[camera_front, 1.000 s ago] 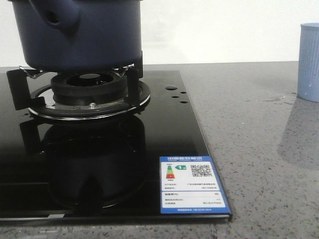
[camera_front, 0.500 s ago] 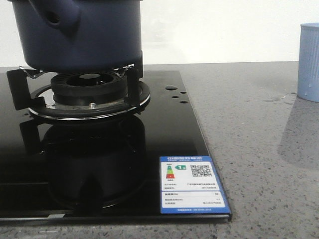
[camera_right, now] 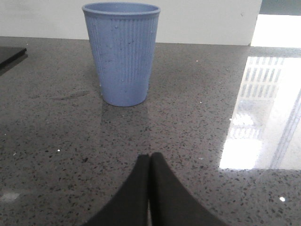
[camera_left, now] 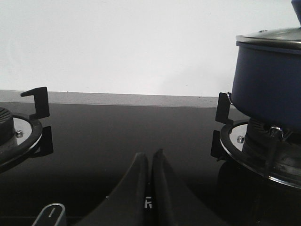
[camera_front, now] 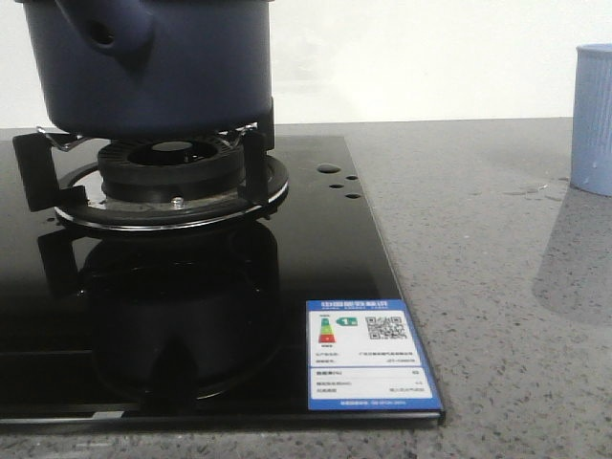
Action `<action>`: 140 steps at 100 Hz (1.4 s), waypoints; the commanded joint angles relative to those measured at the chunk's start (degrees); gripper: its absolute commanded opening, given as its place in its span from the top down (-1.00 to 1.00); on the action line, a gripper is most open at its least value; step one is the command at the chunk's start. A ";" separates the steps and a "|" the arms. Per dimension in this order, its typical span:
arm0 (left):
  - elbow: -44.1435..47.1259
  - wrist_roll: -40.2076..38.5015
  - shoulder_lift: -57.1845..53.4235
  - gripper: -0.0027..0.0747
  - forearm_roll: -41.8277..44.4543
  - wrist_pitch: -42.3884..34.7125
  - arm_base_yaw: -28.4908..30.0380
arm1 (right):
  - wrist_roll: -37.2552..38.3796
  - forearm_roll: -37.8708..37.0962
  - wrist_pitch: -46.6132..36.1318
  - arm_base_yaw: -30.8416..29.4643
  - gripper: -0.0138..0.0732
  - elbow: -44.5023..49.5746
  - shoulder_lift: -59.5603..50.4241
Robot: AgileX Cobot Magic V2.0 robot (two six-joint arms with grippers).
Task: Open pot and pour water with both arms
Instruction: 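Move left gripper toward the pot lid knob, right gripper toward the cup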
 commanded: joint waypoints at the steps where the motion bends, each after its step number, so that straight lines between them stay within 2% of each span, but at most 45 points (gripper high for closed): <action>1: 0.81 -0.45 -1.45 0.97 0.01 -4.53 0.05 | -0.49 -0.76 -4.05 -0.30 0.82 1.02 -1.38; 22: 0.81 -0.55 -1.45 0.97 -0.41 -5.02 0.05 | -0.49 5.54 -7.82 -0.30 0.82 1.02 -1.38; 32: 0.81 -0.55 -1.45 0.97 -3.28 -6.78 0.05 | -0.39 9.45 -9.24 -0.30 0.82 1.02 -1.38; 69: 0.71 -0.76 -1.45 0.97 -27.94 -13.16 0.05 | -0.39 30.69 -13.24 -0.30 0.82 1.02 -1.38; 79: -0.04 -0.76 -1.45 0.97 -31.23 -13.37 0.05 | -0.39 30.82 -13.01 -0.30 0.82 0.11 -1.38; 96: -4.91 -0.76 -1.20 0.97 -29.69 -11.54 0.05 | -0.39 29.83 -9.86 -0.30 0.82 -4.93 -0.82; 119: -19.40 -0.76 6.75 0.97 -14.09 5.53 0.05 | -0.50 16.46 0.45 -0.30 0.82 -16.44 9.03; 132: -26.37 5.45 13.43 0.97 -13.54 11.38 0.05 | -0.73 13.55 6.62 0.00 0.82 -23.35 17.30; 140: -29.28 7.03 16.82 0.97 -13.64 11.26 -1.89 | -1.00 13.32 7.24 1.62 0.82 -26.44 21.60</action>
